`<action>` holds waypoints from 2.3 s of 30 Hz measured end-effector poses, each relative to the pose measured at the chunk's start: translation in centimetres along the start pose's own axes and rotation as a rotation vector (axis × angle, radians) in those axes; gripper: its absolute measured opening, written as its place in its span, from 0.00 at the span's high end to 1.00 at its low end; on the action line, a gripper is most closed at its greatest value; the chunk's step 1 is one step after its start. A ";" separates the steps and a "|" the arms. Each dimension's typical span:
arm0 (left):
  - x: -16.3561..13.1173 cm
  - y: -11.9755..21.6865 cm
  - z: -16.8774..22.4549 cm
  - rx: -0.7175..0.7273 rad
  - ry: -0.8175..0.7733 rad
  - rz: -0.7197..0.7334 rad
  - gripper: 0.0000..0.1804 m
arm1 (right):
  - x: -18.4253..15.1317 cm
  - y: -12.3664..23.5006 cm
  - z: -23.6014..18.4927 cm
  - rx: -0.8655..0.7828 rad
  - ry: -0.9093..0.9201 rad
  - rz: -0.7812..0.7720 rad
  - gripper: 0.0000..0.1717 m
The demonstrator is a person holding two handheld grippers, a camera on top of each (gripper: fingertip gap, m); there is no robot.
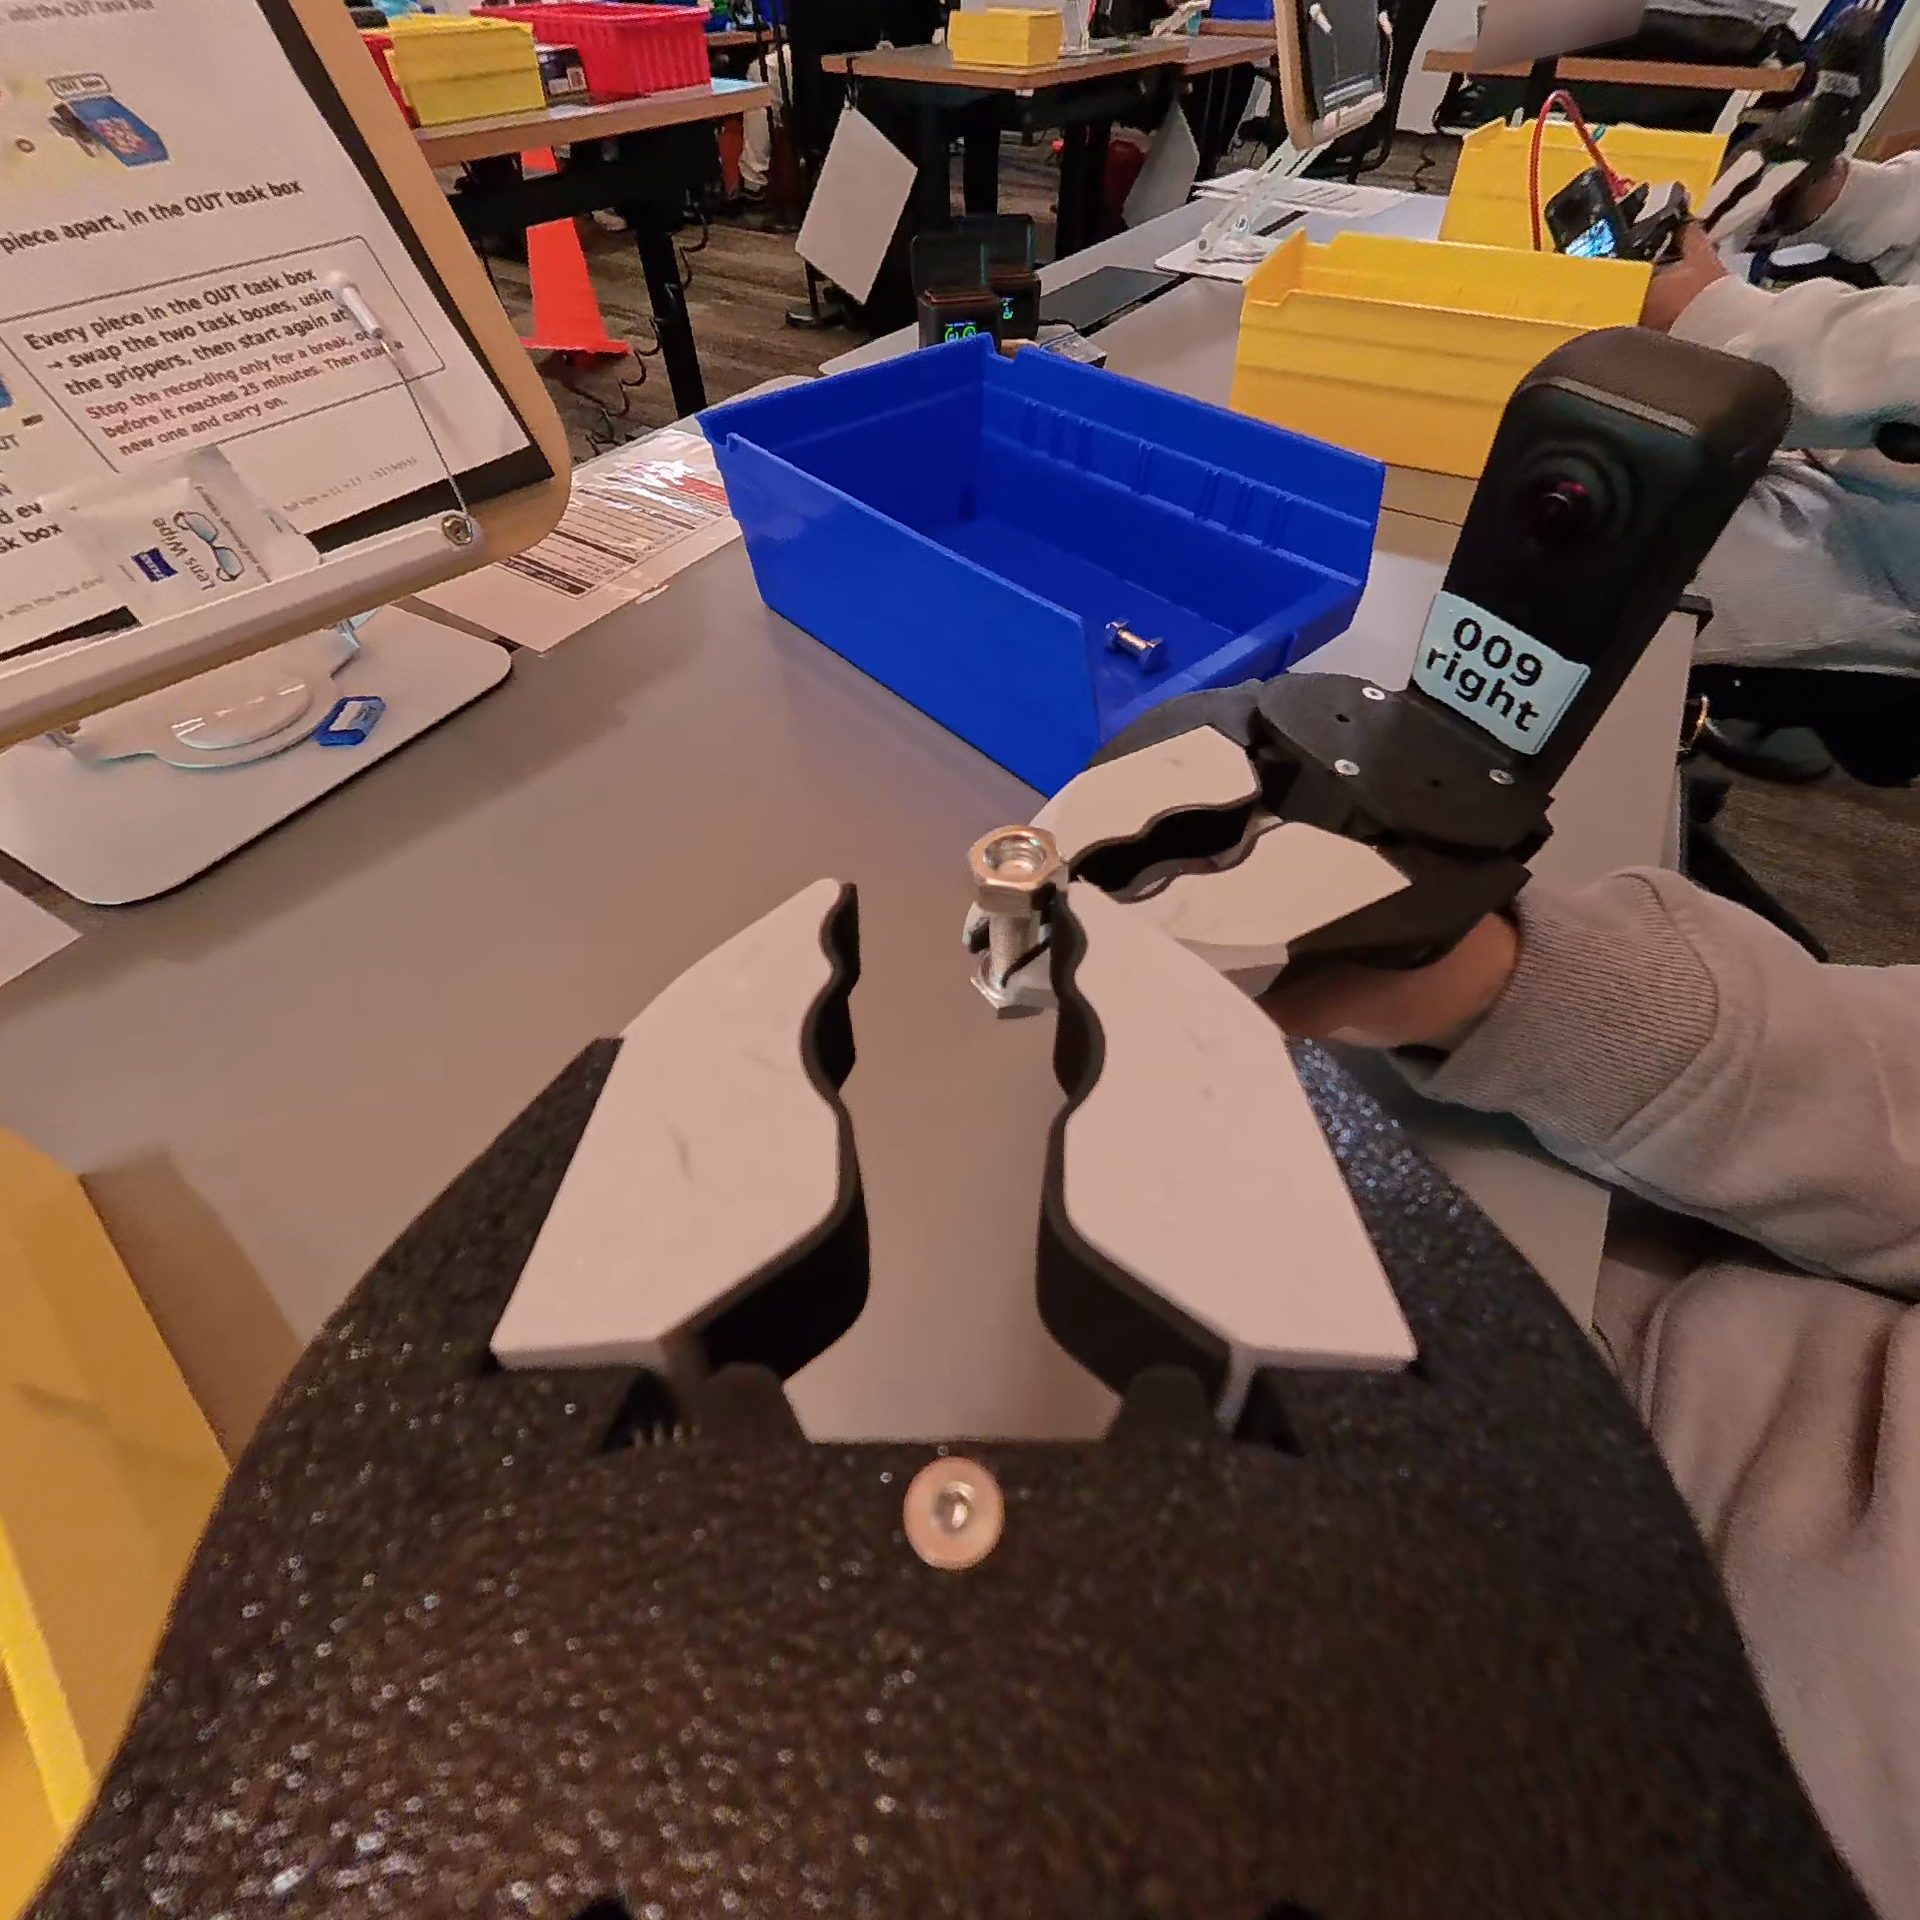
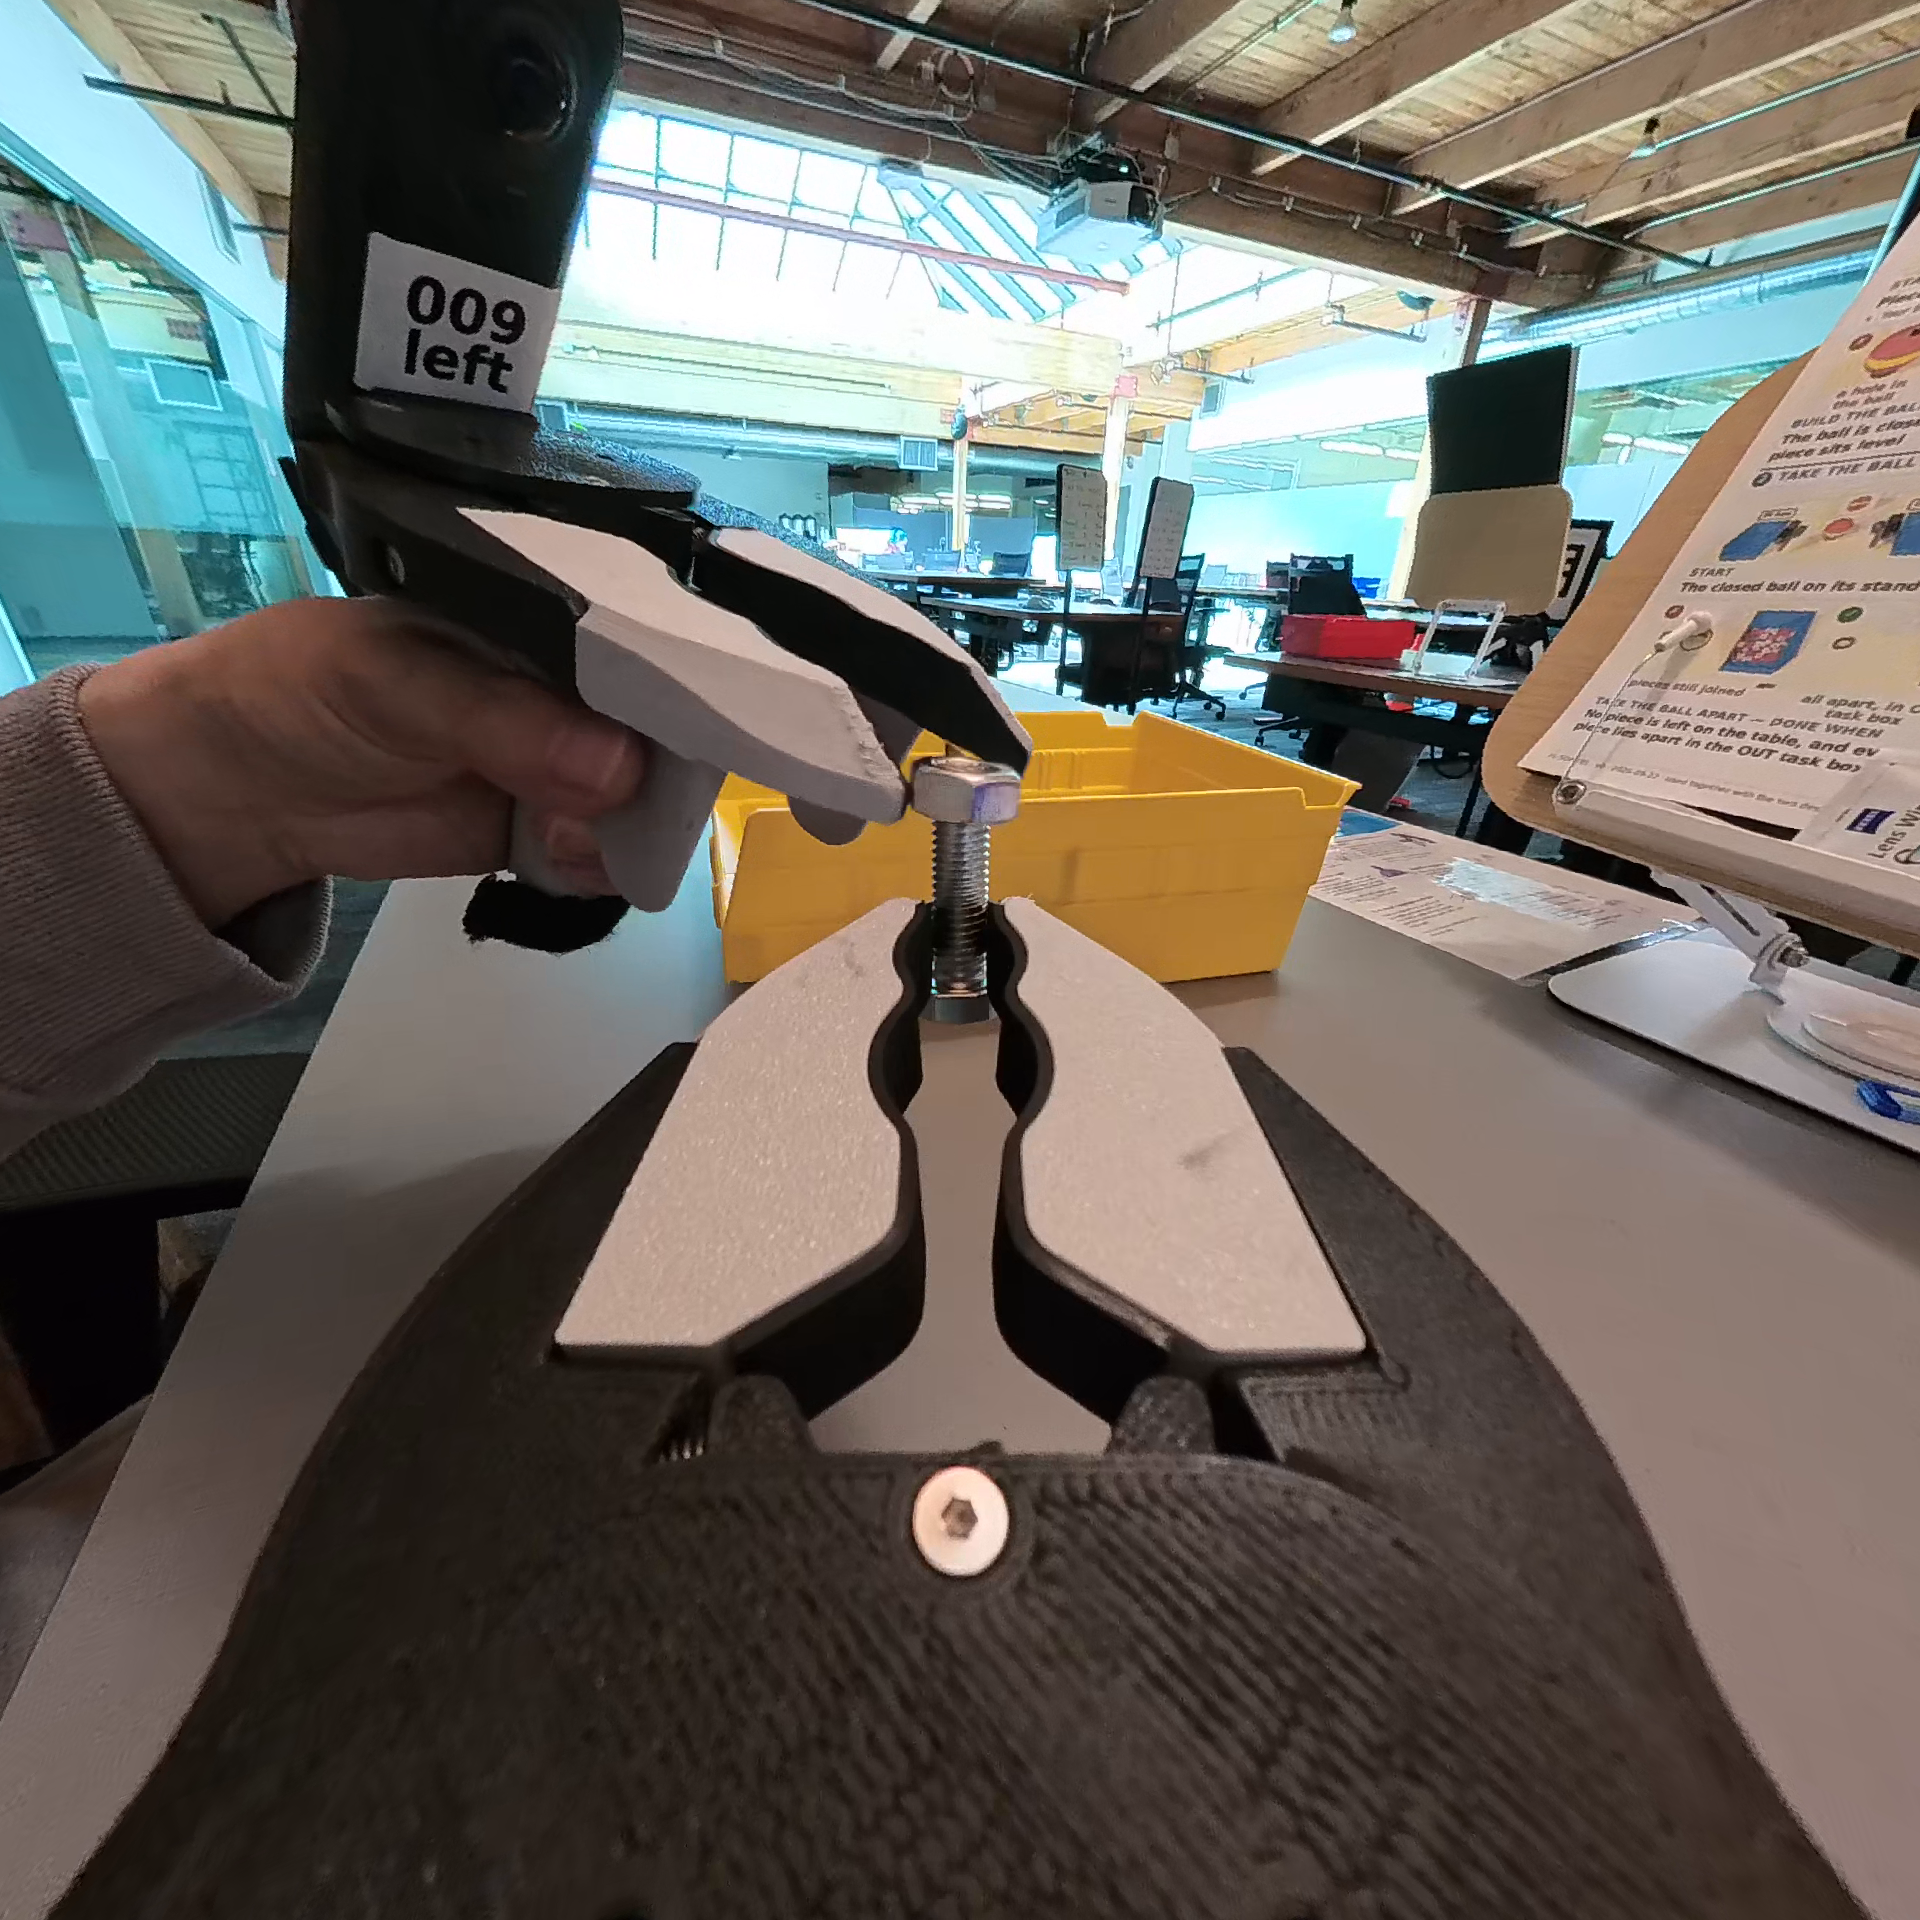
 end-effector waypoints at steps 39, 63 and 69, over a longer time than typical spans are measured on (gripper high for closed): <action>0.3 -0.7 0.3 -0.029 0.048 0.093 0.79 | 0.4 0.2 0.1 0.014 -0.038 0.036 0.95; 0.1 -0.8 0.2 -0.040 0.072 0.114 0.78 | 0.4 0.3 0.2 0.014 -0.048 0.044 0.95; -0.5 0.7 -1.3 0.057 0.089 0.102 0.80 | 0.6 0.4 0.2 0.016 -0.056 0.056 0.95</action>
Point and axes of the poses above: each gripper's, where its closed fingertips meet, y back along the fingers, x out of its top, z = x × y across the jaws, the point moved 5 cm from there along y, back along the fingers, and after that the axes turned 6 degrees about -x, right-handed, at the moved point
